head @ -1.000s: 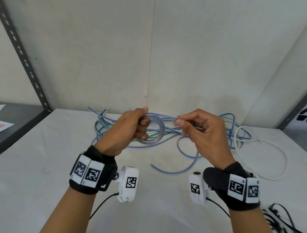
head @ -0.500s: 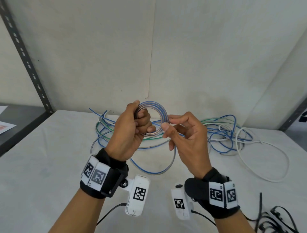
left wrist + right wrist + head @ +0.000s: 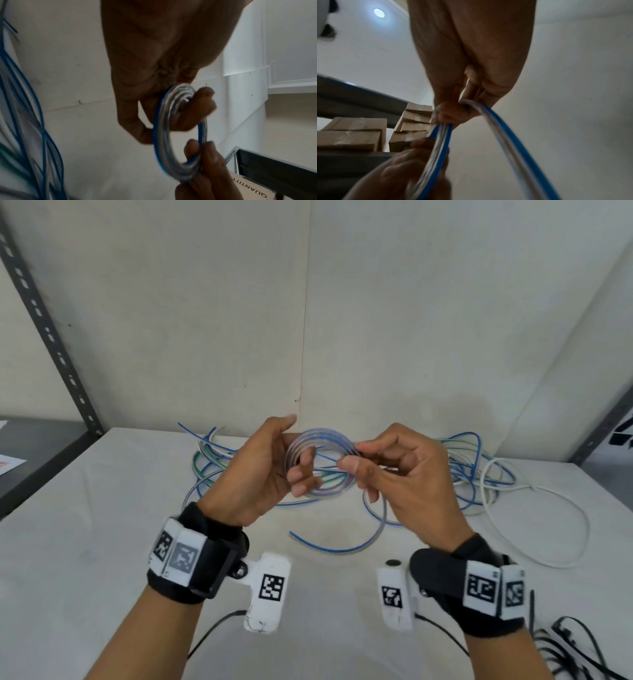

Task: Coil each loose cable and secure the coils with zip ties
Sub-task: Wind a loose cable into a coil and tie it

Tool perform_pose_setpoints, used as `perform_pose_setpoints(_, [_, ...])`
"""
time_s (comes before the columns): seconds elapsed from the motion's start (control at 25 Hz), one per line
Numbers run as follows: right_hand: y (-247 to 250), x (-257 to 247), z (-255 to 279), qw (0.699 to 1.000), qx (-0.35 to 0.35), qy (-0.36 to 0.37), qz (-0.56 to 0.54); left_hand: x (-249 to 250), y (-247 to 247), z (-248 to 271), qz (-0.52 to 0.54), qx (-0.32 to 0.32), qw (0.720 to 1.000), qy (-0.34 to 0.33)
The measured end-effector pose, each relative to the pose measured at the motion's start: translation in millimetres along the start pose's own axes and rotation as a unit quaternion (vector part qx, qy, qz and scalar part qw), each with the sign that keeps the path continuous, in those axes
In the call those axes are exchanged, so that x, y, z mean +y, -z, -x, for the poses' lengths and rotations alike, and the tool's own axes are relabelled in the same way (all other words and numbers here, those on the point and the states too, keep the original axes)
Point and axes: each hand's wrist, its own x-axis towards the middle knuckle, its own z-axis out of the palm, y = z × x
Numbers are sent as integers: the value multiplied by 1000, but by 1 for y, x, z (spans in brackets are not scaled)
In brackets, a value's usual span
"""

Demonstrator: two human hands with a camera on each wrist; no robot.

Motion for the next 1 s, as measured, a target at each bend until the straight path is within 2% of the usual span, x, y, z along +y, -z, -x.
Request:
perform_pose_setpoints(0.08, [10, -4, 1, 995, -76, -20, 67, -3, -1, 3, -120, -21, 992, 27])
perform_pose_setpoints(0.16, [15, -6, 3, 983, -120, -24, 135, -8, -7, 5, -223, -17, 974, 21])
perform_pose_setpoints(0.32, [17, -8, 5, 966, -146, -8, 212, -15, -13, 4, -269, 18, 963, 14])
perform_pose_setpoints(0.4, [18, -8, 4, 972, -133, -6, 194, -14, -9, 3, -225, 46, 973, -16])
perform_pose_setpoints(0.52, [25, -8, -1, 985, -64, 8, 159, -1, 5, 1, -97, 112, 988, -54])
perform_pose_setpoints(0.6, [26, -9, -3, 991, -24, 10, 134, 8, 14, 1, -21, 132, 988, -72])
perform_pose_setpoints(0.84, [-9, 6, 4, 998, -37, -9, 52, 8, 8, -1, 144, 118, 979, -84])
perform_pose_setpoints(1.0, [-23, 9, 7, 1000, -13, 5, -6, 9, 5, 0, 219, 103, 967, -80])
